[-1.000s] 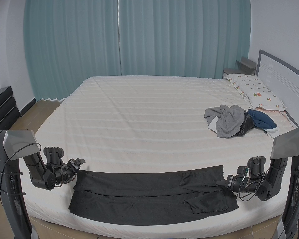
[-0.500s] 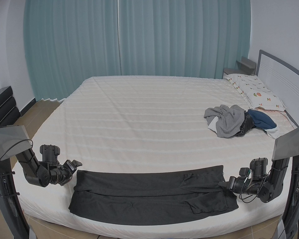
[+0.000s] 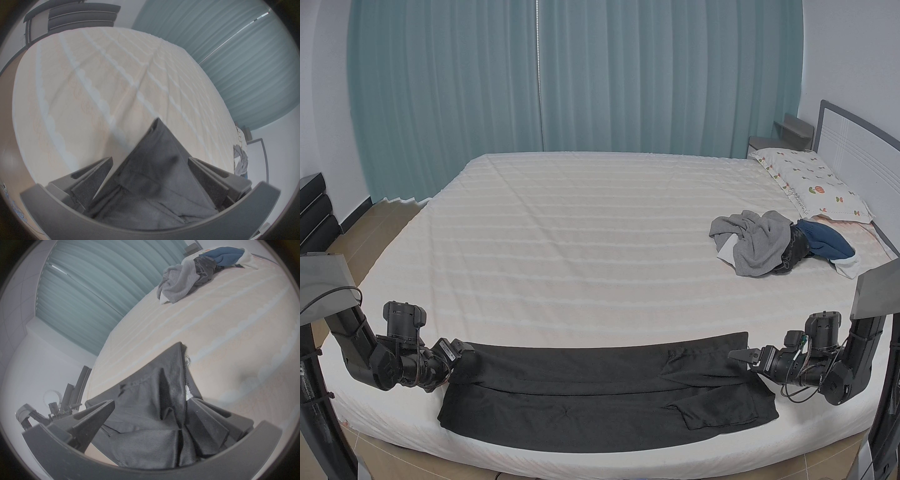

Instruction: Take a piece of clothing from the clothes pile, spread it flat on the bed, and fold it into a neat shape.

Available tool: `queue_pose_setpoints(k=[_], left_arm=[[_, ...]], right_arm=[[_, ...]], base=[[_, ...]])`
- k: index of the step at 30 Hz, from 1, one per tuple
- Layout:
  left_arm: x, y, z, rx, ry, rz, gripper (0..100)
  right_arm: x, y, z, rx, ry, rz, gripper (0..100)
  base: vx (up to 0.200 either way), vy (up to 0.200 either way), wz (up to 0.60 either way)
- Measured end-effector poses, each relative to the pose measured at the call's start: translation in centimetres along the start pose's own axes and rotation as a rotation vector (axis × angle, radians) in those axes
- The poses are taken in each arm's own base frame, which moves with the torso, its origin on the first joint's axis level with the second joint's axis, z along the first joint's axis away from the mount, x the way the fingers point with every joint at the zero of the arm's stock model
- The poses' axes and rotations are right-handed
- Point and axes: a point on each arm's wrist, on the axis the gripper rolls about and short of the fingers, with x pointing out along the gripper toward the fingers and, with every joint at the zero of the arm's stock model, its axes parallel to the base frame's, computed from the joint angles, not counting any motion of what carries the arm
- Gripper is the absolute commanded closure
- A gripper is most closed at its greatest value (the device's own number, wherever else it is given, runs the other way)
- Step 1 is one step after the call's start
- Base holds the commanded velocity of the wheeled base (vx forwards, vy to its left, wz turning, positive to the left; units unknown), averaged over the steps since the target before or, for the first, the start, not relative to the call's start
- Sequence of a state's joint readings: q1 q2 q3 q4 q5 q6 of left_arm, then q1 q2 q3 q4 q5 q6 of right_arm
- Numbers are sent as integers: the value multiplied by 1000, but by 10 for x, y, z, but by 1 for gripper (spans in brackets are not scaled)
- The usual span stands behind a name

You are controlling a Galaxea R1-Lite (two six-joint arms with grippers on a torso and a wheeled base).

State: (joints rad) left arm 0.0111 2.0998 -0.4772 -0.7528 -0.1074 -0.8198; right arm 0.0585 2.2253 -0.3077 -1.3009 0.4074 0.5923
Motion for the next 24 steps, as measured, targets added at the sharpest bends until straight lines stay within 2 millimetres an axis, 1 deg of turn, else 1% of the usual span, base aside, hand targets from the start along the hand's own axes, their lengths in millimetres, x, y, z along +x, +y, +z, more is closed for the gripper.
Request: queue_pose_setpoints(k=[6, 10, 13, 21, 22, 24], left_arm=[[-2, -1, -3, 7, -19, 23, 0], [-2, -2, -5, 12, -21, 30, 0], [-3, -1, -7, 14, -15, 49, 0], [-6, 0, -12, 0, -4, 62, 0], [-6, 1, -13, 0, -3, 62, 100], [-6, 1, -13, 0, -2, 62, 100]], right_arm=[[-6, 11, 5, 27, -46, -5, 0], [-7, 15, 5, 24, -85, -48, 0], [-7, 19, 3, 42, -106, -70, 0], [-6, 31, -4, 134, -94, -40, 0], [-7, 31, -4, 139, -93, -40, 0], [-8, 32, -4, 144, -94, -38, 0]], base=[[0, 0, 0], [0, 0, 0], [0, 0, 0], [0, 0, 0], [0, 0, 0], [0, 0, 0]])
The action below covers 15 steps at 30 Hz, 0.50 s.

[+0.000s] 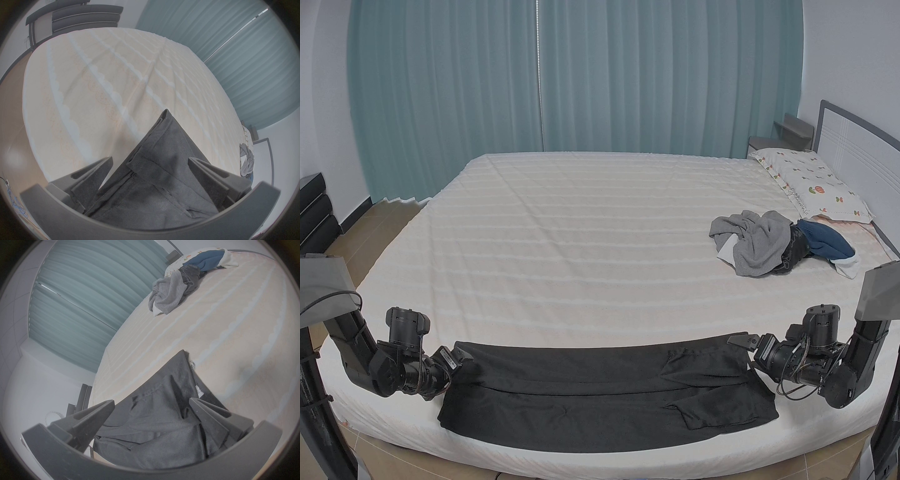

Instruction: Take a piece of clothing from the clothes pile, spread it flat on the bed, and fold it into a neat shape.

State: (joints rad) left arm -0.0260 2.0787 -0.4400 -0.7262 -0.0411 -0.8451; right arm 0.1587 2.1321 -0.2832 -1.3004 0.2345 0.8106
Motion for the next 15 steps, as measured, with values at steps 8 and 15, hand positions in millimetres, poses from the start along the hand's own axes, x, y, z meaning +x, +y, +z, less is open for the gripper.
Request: queue_pose_setpoints(k=[8, 15], left_arm=[[0, 1, 0, -2, -2, 3, 100], [-1, 1, 2, -2, -58, 43, 100]], right_arm=[[-2, 1, -2, 3, 4, -2, 0], [-7, 5, -2, 13, -3, 6, 0]], base=[[0, 0, 0], [0, 0, 0]])
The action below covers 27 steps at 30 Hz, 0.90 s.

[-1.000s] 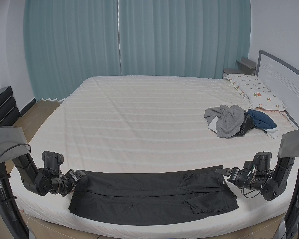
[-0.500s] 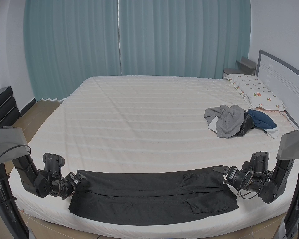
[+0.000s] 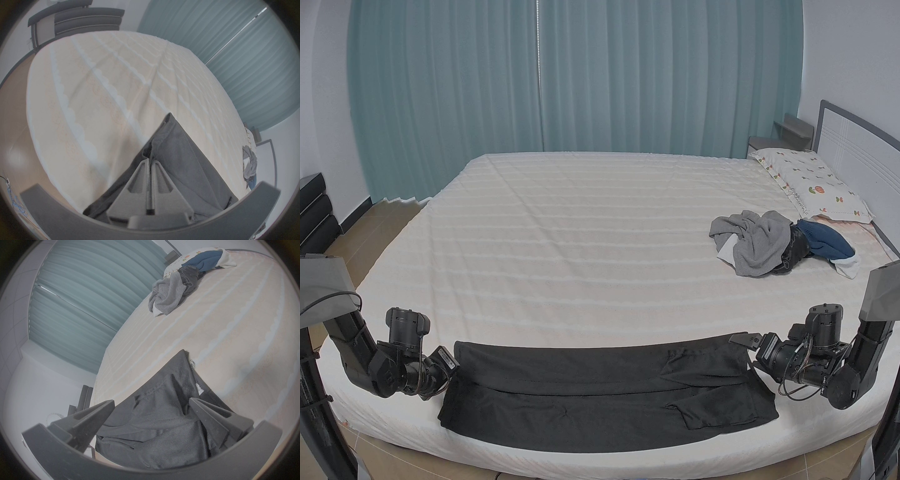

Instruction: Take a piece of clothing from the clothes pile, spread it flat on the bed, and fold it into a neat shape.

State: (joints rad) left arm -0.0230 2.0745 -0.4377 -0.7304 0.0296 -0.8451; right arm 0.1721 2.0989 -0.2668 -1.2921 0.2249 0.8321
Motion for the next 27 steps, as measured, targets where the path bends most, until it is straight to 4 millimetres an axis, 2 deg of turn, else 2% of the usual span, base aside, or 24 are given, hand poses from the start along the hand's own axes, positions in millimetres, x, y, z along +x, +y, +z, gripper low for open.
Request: queue_pose_setpoints(k=[8, 13, 21, 27], left_arm=[[-6, -4, 5, -6, -36, -26, 100], [-14, -8, 7, -15, -56, -52, 100], [-22, -15, 13, -81, -102, -114, 100], [-25, -20, 18, -120, -139, -166, 100]], right_arm=[[1, 5, -6, 34, 23, 6, 0], [6, 4, -11, 84, 64, -63, 0], [15, 19, -15, 139, 85, -111, 0], [15, 23, -14, 144, 105, -132, 0]], base=[[0, 0, 0], [0, 0, 0], [0, 0, 0], [0, 0, 0]])
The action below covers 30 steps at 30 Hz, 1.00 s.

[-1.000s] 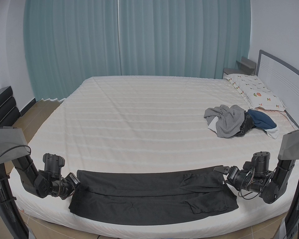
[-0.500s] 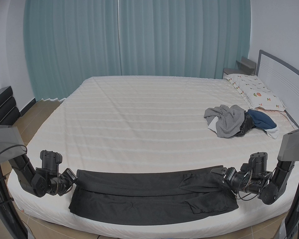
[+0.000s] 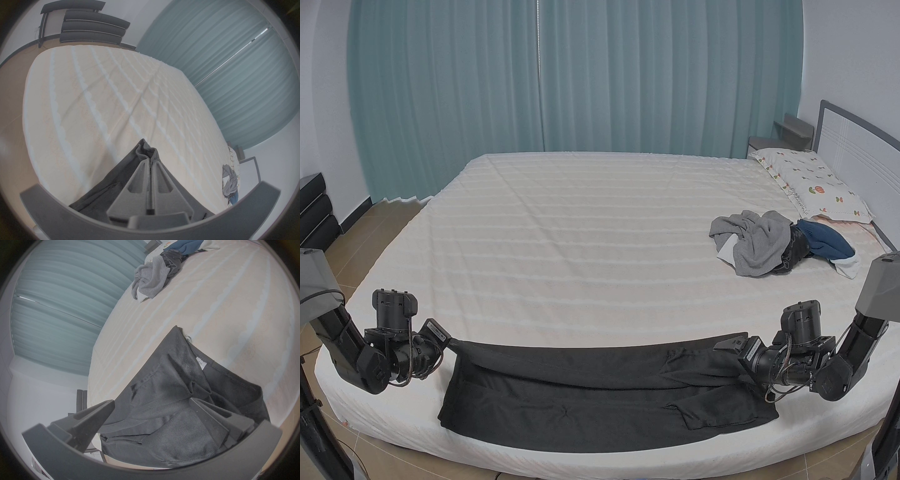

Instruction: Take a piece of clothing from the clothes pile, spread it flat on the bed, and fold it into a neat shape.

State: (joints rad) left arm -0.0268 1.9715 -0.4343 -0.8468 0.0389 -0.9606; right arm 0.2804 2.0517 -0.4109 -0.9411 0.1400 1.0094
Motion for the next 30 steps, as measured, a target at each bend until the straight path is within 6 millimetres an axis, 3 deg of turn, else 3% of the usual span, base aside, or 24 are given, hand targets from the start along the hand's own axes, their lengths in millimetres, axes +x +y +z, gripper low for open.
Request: queue_pose_setpoints(k=[10, 30], left_arm=[[-1, 0, 0, -3, -2, -3, 100], [-1, 0, 0, -4, -3, -5, 100]], right_arm=[[-2, 7, -5, 9, 43, -31, 0], [19, -3, -7, 20, 70, -78, 0]], base=[[0, 0, 0], [0, 0, 0]])
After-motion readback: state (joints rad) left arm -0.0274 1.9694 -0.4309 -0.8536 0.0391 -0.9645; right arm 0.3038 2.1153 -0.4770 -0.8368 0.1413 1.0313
